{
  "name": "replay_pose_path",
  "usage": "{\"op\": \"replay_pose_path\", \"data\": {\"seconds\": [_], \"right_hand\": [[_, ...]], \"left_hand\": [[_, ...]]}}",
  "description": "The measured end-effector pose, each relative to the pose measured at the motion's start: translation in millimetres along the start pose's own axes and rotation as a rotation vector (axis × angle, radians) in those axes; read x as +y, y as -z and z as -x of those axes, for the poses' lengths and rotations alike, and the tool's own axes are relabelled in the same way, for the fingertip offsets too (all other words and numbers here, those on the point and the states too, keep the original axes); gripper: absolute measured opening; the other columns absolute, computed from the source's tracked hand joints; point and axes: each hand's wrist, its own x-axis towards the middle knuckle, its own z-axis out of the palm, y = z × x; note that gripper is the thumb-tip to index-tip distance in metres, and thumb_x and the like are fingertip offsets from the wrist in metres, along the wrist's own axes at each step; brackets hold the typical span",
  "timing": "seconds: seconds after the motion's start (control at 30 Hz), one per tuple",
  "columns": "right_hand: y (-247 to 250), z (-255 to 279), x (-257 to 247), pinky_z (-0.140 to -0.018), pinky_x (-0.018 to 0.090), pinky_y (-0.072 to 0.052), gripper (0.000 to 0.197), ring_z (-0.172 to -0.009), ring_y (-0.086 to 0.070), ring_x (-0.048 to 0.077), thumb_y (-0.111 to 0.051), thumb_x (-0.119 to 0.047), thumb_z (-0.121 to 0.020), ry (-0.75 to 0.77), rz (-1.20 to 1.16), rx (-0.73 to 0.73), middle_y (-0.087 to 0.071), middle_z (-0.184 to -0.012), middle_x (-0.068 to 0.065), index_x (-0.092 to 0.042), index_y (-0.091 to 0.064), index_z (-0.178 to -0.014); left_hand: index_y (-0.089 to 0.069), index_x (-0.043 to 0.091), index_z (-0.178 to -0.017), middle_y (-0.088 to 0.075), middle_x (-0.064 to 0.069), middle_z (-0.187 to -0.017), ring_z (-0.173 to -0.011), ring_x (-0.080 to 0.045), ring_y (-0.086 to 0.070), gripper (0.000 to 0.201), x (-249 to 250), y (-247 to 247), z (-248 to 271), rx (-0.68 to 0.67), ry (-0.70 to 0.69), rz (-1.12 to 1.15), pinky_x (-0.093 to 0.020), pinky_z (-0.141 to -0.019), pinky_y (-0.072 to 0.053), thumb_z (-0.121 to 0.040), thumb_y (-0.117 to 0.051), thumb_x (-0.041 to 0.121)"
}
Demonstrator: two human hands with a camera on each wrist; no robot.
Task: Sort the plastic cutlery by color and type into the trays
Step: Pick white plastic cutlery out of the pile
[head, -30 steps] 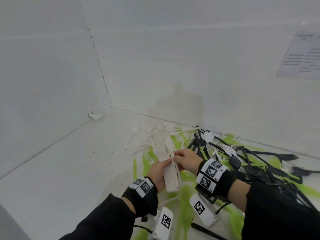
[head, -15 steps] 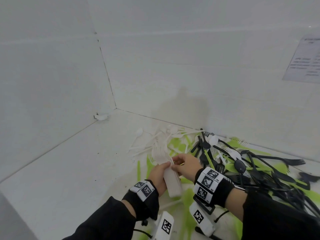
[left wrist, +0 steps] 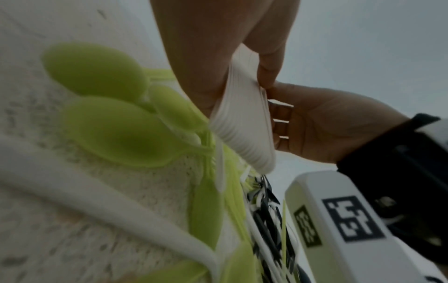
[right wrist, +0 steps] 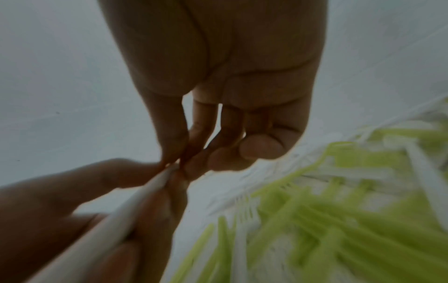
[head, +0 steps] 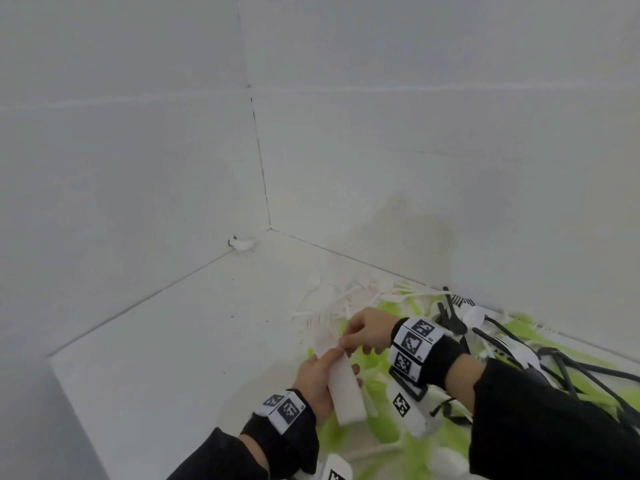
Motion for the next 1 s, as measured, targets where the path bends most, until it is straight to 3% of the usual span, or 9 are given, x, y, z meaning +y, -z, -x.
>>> {"op": "replay_pose_path", "data": {"seconds": [0.07,0.13,0.2,0.27,0.33,0.4,0.5,0.7,1.0], "right_hand": [[11.8,-15.4,-7.7,-0.050,0.013,-0.039,0.021,-0.061,-0.054,0.003,-0.057,-0.041,-0.088,0.001,0.033,-0.040,-0.063,-0.079,-0.011,-0.022,-0.065,-0.085],[18.8,-37.8,-14.2,-0.057,0.018,-0.044,0.034,-0.065,-0.058,0.007,-0.049,-0.040,-0.094,-0.010,0.082,0.052,-0.068,-0.092,-0.003,-0.013,-0.067,-0.101],[19.9,-67.9,-16.3,-0.082,0.026,-0.047,0.035,-0.095,-0.063,0.019,-0.043,-0.027,-0.097,-0.020,0.278,0.182,-0.065,-0.118,0.006,-0.007,-0.063,-0.117],[13.6,-94.0,-14.2,-0.105,0.028,-0.034,0.038,-0.128,-0.045,0.023,-0.040,-0.016,-0.098,-0.002,0.425,0.187,-0.046,-0.142,0.006,-0.012,-0.049,-0.135],[5.6,-114.0,-6.1,-0.113,0.032,-0.022,0.051,-0.139,-0.026,0.024,-0.039,-0.013,-0.097,-0.015,0.551,0.075,-0.023,-0.155,0.000,-0.022,-0.029,-0.146],[1.9,-124.4,1.3,-0.114,0.035,-0.020,0.054,-0.141,-0.021,0.026,-0.039,-0.017,-0.098,-0.024,0.645,0.004,-0.016,-0.157,0.000,-0.025,-0.021,-0.148],[-0.6,-132.1,4.1,-0.112,0.034,-0.027,0.041,-0.136,-0.032,0.025,-0.034,-0.019,-0.100,0.006,0.650,0.076,-0.035,-0.148,0.002,-0.026,-0.041,-0.140],[9.1,-135.6,7.8,-0.102,0.029,-0.039,0.031,-0.119,-0.052,0.016,-0.058,-0.015,-0.088,0.029,0.488,0.227,-0.058,-0.126,-0.003,-0.021,-0.061,-0.118],[9.6,-129.3,10.8,-0.105,0.029,-0.034,0.036,-0.126,-0.045,0.024,-0.040,-0.011,-0.097,0.007,0.373,0.266,-0.049,-0.136,0.010,-0.013,-0.051,-0.131]], "left_hand": [[-0.053,-0.001,-0.097,-0.060,-0.015,-0.078,-0.056,-0.025,-0.058,0.009,7.4,5.3,-1.4,0.002,-0.011,-0.007,-0.032,-0.048,-0.053,-0.088,-0.056,0.000],[-0.054,-0.002,-0.095,-0.059,-0.015,-0.077,-0.055,-0.025,-0.059,0.009,11.8,12.1,-2.3,0.014,-0.017,-0.030,-0.032,-0.049,-0.054,-0.087,-0.057,-0.002],[-0.054,-0.003,-0.091,-0.059,-0.016,-0.074,-0.056,-0.026,-0.060,0.005,14.0,18.7,-2.7,0.026,-0.020,-0.038,-0.033,-0.050,-0.054,-0.087,-0.057,-0.003],[-0.054,-0.003,-0.091,-0.059,-0.016,-0.075,-0.060,-0.029,-0.059,0.006,14.0,26.4,-3.7,0.057,-0.022,-0.033,-0.034,-0.050,-0.054,-0.086,-0.056,-0.005],[-0.053,-0.004,-0.092,-0.058,-0.017,-0.078,-0.064,-0.030,-0.059,0.007,13.8,33.7,-5.2,0.100,-0.018,-0.042,-0.035,-0.051,-0.054,-0.086,-0.057,-0.005],[-0.052,-0.003,-0.091,-0.057,-0.017,-0.079,-0.064,-0.030,-0.058,0.008,13.5,40.0,-7.1,0.135,-0.010,-0.039,-0.035,-0.049,-0.054,-0.085,-0.057,-0.005],[-0.051,-0.003,-0.089,-0.055,-0.017,-0.076,-0.062,-0.029,-0.055,0.006,14.9,47.3,-10.7,0.160,-0.004,-0.018,-0.033,-0.047,-0.054,-0.087,-0.055,-0.005],[-0.052,-0.004,-0.088,-0.053,-0.019,-0.073,-0.060,-0.029,-0.054,0.003,10.9,49.2,-17.8,0.174,0.009,-0.020,-0.031,-0.045,-0.053,-0.088,-0.055,-0.004],[-0.050,-0.005,-0.098,-0.055,-0.015,-0.077,-0.059,-0.026,-0.056,0.011,3.3,40.8,-17.9,0.127,0.012,-0.033,-0.032,-0.048,-0.053,-0.088,-0.053,-0.005]]}}
